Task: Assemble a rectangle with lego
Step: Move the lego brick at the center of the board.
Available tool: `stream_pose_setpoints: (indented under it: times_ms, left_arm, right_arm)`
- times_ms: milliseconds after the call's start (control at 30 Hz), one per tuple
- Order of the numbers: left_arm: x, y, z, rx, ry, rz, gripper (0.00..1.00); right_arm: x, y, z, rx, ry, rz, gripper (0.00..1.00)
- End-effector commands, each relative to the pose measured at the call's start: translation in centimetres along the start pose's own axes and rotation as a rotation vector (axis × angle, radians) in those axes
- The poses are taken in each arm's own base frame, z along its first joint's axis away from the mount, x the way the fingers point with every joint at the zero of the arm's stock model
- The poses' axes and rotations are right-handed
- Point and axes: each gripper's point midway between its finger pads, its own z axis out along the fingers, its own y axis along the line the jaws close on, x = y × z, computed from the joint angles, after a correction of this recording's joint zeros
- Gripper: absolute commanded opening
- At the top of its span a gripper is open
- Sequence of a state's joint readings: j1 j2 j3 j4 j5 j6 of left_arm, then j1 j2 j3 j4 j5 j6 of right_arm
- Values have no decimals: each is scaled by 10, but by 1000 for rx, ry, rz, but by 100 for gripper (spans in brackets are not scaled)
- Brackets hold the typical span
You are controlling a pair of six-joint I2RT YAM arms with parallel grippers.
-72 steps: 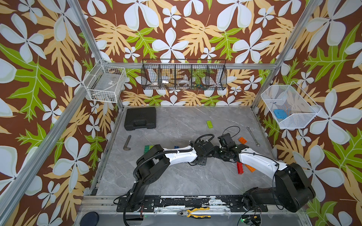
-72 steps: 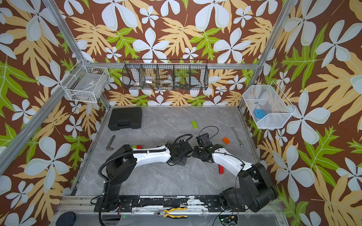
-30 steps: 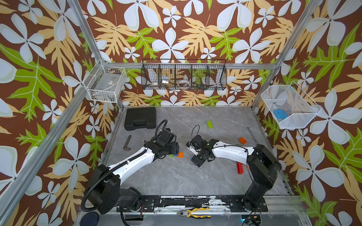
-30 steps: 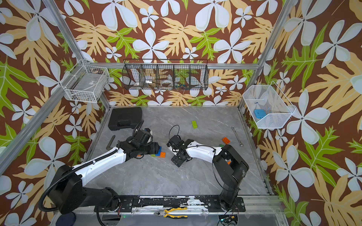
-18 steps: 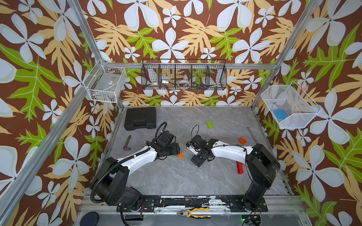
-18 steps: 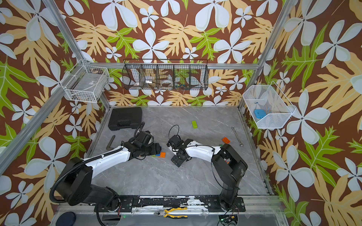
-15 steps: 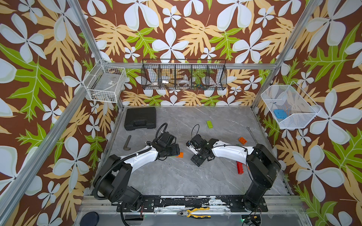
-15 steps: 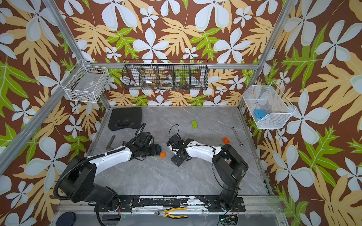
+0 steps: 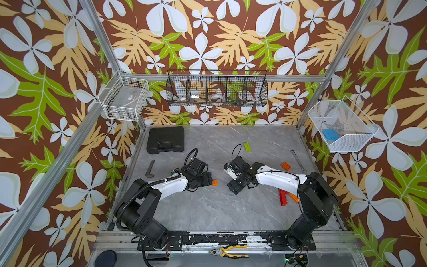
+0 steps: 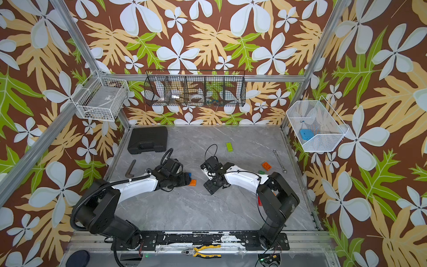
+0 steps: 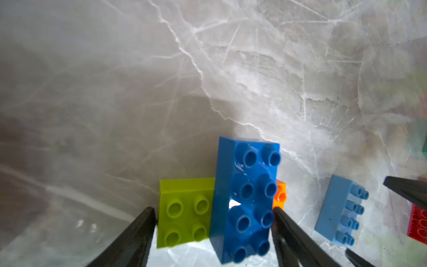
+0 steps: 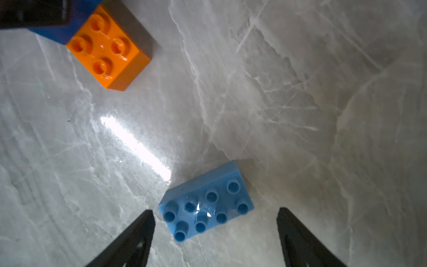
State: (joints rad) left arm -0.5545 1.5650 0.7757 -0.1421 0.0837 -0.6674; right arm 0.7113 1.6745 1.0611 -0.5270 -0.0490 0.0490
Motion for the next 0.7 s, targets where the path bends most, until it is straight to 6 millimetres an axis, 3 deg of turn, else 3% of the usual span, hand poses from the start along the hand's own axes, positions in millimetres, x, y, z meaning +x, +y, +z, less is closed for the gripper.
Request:
stream_pose_setpoints:
  times_ms: [0,167,367,500,667]
  left_arm:
    - [-12,-18,3,66,-20,22,80]
    - [-13,-42,16,89,14,96,80]
    - [-11,-66,33,108,55,155,79]
    - [-28,-86,31,144,22,176,79]
    - [-42,-100,28,149,9,218,80]
  right_arm:
    - [-8,-1,-10,-50,-53,55,83]
    - [-5,-10,-21,-41,-64,62,84]
    - [7,-11,-18,-32,-32,70,85]
    - [16,-11,-11,6,4,31,87]
    - [12,-4,-2,5,27,-21,89]
